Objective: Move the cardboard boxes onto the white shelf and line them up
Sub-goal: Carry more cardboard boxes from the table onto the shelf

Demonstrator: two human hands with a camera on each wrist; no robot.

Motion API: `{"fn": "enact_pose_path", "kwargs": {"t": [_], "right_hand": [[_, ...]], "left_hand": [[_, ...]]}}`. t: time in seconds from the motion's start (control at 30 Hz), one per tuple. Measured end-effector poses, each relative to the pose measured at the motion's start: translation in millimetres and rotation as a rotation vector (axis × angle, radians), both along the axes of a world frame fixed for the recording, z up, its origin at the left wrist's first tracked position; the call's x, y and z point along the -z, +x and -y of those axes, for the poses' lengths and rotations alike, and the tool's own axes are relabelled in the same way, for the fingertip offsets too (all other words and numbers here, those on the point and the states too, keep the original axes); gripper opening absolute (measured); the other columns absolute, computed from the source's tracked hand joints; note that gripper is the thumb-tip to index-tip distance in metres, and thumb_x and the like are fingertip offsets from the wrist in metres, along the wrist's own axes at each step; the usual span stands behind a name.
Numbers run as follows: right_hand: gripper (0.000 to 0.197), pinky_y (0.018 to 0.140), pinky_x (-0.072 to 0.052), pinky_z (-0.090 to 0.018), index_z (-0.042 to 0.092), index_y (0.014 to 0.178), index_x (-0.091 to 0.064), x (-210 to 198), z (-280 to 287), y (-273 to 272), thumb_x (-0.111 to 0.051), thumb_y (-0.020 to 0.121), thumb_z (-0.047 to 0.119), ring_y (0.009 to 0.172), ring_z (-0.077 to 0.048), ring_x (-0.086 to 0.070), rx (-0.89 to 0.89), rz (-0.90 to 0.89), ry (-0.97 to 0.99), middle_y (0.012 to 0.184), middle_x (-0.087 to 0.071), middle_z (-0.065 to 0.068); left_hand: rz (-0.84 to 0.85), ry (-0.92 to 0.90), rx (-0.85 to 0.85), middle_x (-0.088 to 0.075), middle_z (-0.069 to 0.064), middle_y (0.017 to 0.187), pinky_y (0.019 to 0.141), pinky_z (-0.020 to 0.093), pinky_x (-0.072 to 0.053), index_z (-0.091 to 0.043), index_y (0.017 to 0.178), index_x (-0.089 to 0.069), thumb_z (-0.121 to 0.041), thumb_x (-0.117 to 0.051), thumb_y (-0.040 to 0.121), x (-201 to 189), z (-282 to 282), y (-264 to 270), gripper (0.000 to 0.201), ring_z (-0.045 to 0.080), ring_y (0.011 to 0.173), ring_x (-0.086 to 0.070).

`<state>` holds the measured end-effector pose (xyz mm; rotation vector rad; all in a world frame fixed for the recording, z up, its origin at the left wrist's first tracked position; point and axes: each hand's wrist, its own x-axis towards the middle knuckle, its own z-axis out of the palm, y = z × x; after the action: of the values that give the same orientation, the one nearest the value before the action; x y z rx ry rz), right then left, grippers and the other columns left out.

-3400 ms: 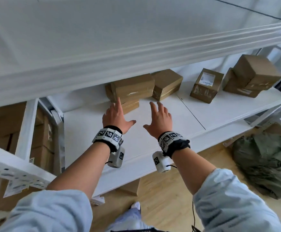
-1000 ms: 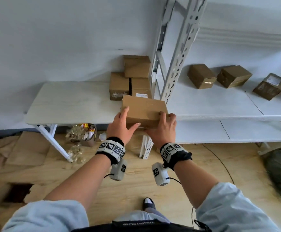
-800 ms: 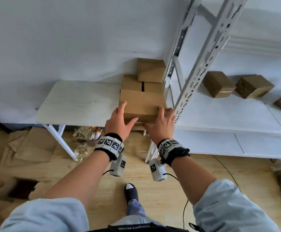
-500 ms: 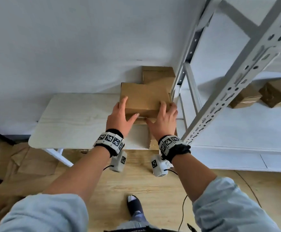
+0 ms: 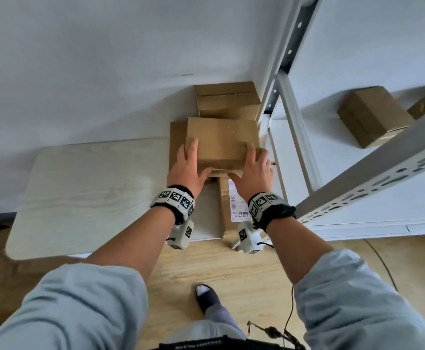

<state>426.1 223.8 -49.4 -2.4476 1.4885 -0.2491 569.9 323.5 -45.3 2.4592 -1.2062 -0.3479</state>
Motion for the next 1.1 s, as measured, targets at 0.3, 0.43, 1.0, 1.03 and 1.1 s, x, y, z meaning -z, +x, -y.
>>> {"fn": "enact_pose_path", "kwargs": {"t": [0.3, 0.43, 1.0, 1.03, 1.1], "right_hand": [[0.096, 0.11, -0.036, -0.045, 0.015, 0.151, -0.018, -22.2, -36.7, -23.2, -0.069, 0.08, 0.057, 0.137, -0.035, -0.034, 0.002, -0.041, -0.114, 0.156, -0.022, -0.017], [0.089, 0.103, -0.042, -0.047, 0.017, 0.149, -0.023, -30.4, -84.9, -56.9, -0.069, 0.08, 0.05, 0.131, -0.036, -0.042, -0.057, 0.038, -0.151, 0.152, -0.03, -0.015], [0.091, 0.096, -0.044, -0.045, 0.017, 0.147, -0.032, -51.1, -217.4, -348.8, -0.077, 0.073, 0.047, 0.12, -0.031, -0.049, 0.124, -0.074, -0.21, 0.138, -0.047, -0.009], [0.09, 0.096, -0.045, -0.045, 0.017, 0.146, -0.033, -51.8, -213.1, -364.0, -0.077, 0.073, 0.046, 0.12, -0.031, -0.049, 0.146, -0.07, -0.212, 0.138, -0.047, -0.009], [0.09, 0.096, -0.044, -0.045, 0.017, 0.146, -0.033, -51.3, -201.2, -391.3, -0.077, 0.074, 0.046, 0.121, -0.031, -0.049, 0.182, -0.066, -0.214, 0.139, -0.046, -0.009]], "left_hand": [[0.193, -0.114, 0.038, -0.015, 0.019, 0.162, 0.12, 0.052, -0.022, -0.016, 0.155, -0.015, -0.042, -0.063, 0.091, -10.1, -42.4, -29.3, 0.084, 0.035, 0.149, -0.019], [0.278, -0.127, 0.102, -0.023, 0.02, 0.159, 0.117, 0.054, -0.025, -0.017, 0.155, -0.021, -0.045, -0.063, 0.091, -19.6, -87.6, -64.2, 0.082, 0.036, 0.146, -0.025], [0.221, -0.141, 0.395, -0.035, 0.01, 0.154, 0.114, 0.05, -0.031, -0.021, 0.153, -0.023, -0.063, -0.058, 0.087, -35.6, -168.6, -319.5, 0.085, 0.03, 0.14, -0.034], [0.219, -0.15, 0.417, -0.035, 0.01, 0.154, 0.115, 0.049, -0.031, -0.021, 0.154, -0.023, -0.062, -0.058, 0.088, -36.6, -159.7, -334.0, 0.085, 0.03, 0.141, -0.033], [0.227, -0.174, 0.463, -0.035, 0.01, 0.154, 0.116, 0.047, -0.028, -0.02, 0.154, -0.024, -0.062, -0.058, 0.088, -40.1, -139.0, -360.5, 0.085, 0.029, 0.142, -0.03]]}}
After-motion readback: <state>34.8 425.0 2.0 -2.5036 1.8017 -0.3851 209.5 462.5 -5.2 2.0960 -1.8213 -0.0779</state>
